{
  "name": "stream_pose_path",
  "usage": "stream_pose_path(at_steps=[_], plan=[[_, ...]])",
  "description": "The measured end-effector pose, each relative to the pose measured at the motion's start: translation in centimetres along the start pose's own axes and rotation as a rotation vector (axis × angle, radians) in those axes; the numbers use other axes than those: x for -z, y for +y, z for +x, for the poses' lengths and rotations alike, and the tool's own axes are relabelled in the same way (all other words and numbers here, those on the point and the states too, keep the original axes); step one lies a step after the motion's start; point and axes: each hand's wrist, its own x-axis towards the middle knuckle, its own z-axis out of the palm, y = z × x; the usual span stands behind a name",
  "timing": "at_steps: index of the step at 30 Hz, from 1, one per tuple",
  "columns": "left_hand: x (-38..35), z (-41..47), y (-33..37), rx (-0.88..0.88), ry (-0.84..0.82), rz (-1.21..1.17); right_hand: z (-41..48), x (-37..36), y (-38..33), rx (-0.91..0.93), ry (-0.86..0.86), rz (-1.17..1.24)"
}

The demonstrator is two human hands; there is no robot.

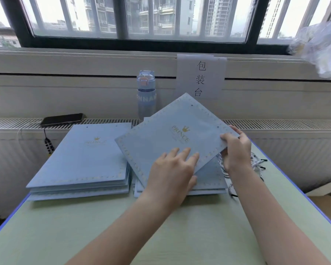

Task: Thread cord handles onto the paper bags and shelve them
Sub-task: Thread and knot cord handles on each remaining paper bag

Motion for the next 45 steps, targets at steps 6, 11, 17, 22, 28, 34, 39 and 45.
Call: stream_pose_path(at_steps=[6,11,17,22,28,34,39,45], plan=[[-0.2,0.2,-0.6,-0.031,0.023,-0.053,-0.3,0.0,-0.4,0.004,0.039,0.106],[-1.1,0.4,-1.0,-0.062,0.053,-0.059,0.4,0.3,0.1,-0.053,0.028,0.197],[-1.4,1.1,-3.4,-0.233,0.014,-0.099,0.7,1.1,-1.2,-0.049,-0.133,-0.023],[0.8,1.0,-6.1,-0.164,-0.278,-0.301,1.0,2.0,-1.2,-0.179,-0.301,-0.273],[0.7,0.9,-4.8,-0.183,-0.161,-0.332,0.0,0.8,0.2,0.079,-0.267,-0.512],[-1.1,0.6,-1.7,-0.425,-0.004,-0.305,-0.9,-1.3,2.3,0.094,-0.231,-0.41],[-1.8,0.5,-2.5,-0.434,-0.092,-0.43,0.2,0.3,1.1,0.179,-0.187,-0.759],[-2.7,0.6,-3.4,-0.3,-0.267,-0.483,2.4,3.7,-0.5,0.312,-0.24,-1.223]])
